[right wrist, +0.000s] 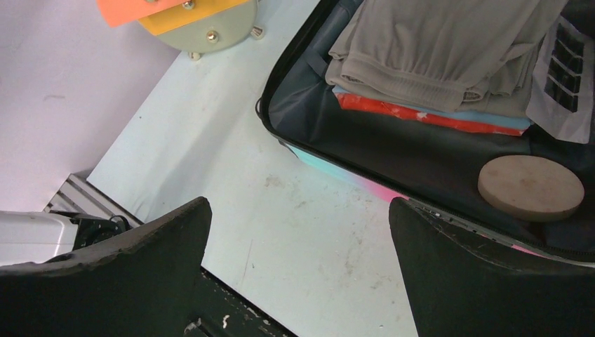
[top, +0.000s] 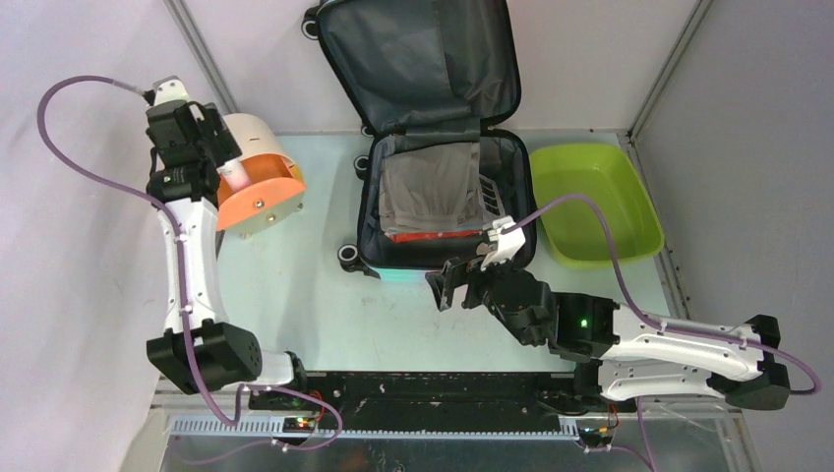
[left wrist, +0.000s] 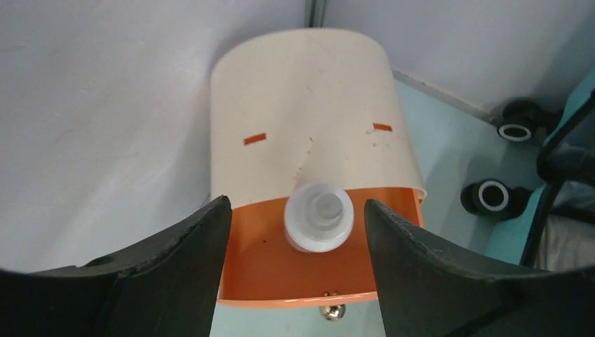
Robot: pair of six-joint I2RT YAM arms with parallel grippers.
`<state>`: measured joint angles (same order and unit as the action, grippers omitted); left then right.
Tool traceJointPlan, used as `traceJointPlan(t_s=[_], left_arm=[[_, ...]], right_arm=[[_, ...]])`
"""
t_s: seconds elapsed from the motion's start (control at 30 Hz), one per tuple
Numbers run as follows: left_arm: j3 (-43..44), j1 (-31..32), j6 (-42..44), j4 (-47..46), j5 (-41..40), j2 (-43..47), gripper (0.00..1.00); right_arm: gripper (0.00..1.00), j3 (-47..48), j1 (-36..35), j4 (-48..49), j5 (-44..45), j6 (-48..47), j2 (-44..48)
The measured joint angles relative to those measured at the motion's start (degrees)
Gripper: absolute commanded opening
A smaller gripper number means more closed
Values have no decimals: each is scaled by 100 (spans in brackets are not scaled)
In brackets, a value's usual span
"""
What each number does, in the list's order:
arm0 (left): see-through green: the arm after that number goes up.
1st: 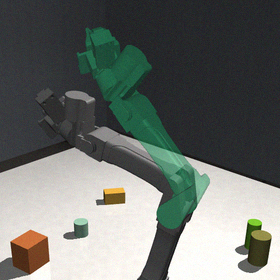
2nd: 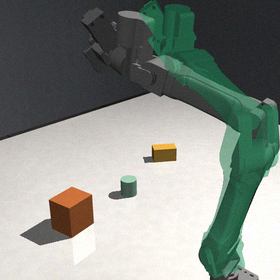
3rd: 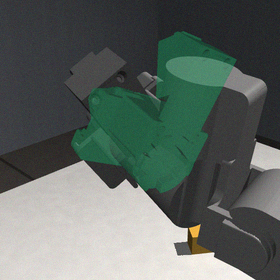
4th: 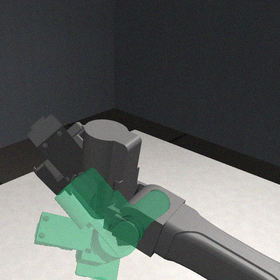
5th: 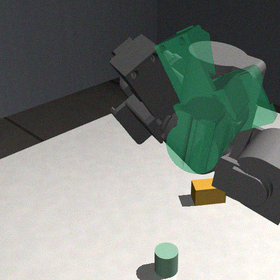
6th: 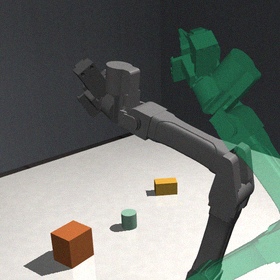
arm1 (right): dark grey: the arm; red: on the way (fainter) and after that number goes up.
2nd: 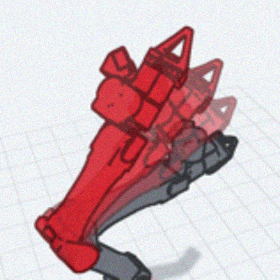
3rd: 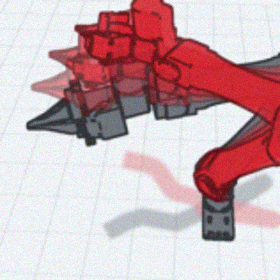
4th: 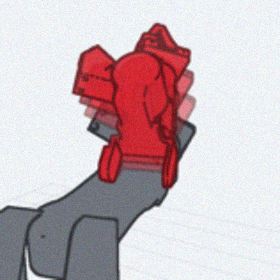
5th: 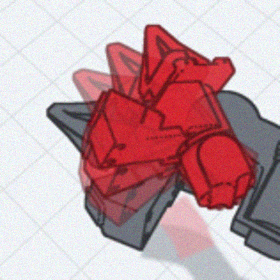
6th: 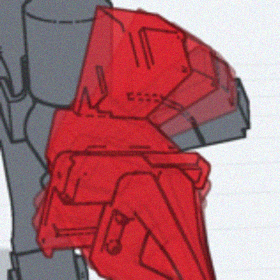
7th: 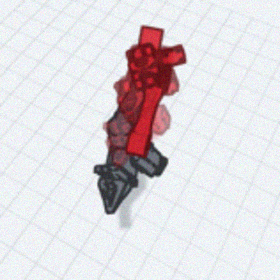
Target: Open, take out, and arrange the luggage
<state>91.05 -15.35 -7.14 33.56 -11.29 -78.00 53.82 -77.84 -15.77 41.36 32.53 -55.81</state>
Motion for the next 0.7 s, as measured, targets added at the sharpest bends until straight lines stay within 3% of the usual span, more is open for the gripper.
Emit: traceJointPlan(t_s=[0.27,0.33,0.57,0.7], left_arm=[[-474,0,17,-304,409,-76,68],[-503,0,46,-361,428,-114,62],[-503,11,232,-595,647,-297,25],[-516,138,490,-603,549,-289,18]], right_arm=[[99,0,125,2,-52,-2,-85],[100,0,149,0,-59,-2,-98],[99,-4,212,4,-66,-4,-131],[100,-81,280,26,-114,-7,-133]])
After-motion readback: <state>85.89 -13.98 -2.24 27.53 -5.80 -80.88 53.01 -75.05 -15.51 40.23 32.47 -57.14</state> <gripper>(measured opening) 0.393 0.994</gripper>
